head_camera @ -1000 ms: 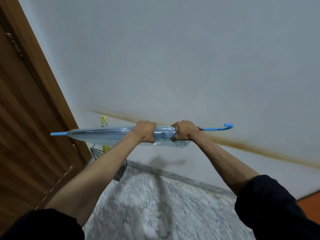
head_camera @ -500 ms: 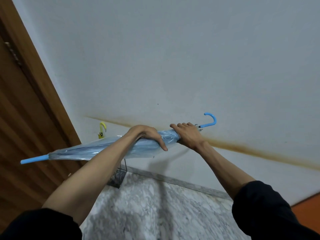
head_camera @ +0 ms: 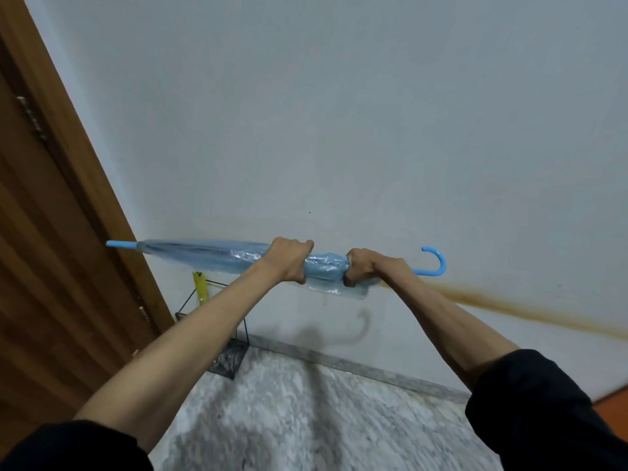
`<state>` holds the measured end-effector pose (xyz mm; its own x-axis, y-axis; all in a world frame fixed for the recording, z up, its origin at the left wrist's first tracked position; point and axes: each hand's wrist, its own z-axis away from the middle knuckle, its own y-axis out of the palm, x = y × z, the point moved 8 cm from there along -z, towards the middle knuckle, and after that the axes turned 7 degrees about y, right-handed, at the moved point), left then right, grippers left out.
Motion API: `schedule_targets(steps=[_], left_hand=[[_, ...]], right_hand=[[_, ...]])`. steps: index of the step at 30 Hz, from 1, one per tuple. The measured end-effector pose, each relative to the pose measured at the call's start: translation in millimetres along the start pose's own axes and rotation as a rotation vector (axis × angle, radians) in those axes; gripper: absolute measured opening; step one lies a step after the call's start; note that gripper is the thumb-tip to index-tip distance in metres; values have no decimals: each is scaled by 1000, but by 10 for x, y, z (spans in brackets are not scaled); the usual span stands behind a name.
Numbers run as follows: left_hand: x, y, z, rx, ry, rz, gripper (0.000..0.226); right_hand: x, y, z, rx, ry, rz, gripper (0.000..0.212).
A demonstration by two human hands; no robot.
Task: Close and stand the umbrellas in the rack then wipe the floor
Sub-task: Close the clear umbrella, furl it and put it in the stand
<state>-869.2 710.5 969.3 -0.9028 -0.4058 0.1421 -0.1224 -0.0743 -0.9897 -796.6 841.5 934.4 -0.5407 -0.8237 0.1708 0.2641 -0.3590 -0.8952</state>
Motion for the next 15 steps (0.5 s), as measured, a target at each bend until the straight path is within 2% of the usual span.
schedule_targets(steps=[2,4,6,8,10,12,15], left_hand=[[-57,-12,33,-119,48,-99,51],[-76,32,71,-140,49,-120,41],[-72,77,76,-103,22,-57,31],[-54,126,72,-23,-4,25,28],[37,162,91,53,-75,130,27],[154,198,108,126,-159,261,26],[198,242,152,246,-223,437,32]], right_hand=[[-2,39,30,78,23,-50,25],[29,85,65,149,37,-69,35],[114,86,81,138,1,2,67],[220,37,88,-44,-60,171,109],[335,28,150,-276,-148,264,130],[399,60,253,-450,-228,286,129],[368,88,316,-639,-292,342,111]])
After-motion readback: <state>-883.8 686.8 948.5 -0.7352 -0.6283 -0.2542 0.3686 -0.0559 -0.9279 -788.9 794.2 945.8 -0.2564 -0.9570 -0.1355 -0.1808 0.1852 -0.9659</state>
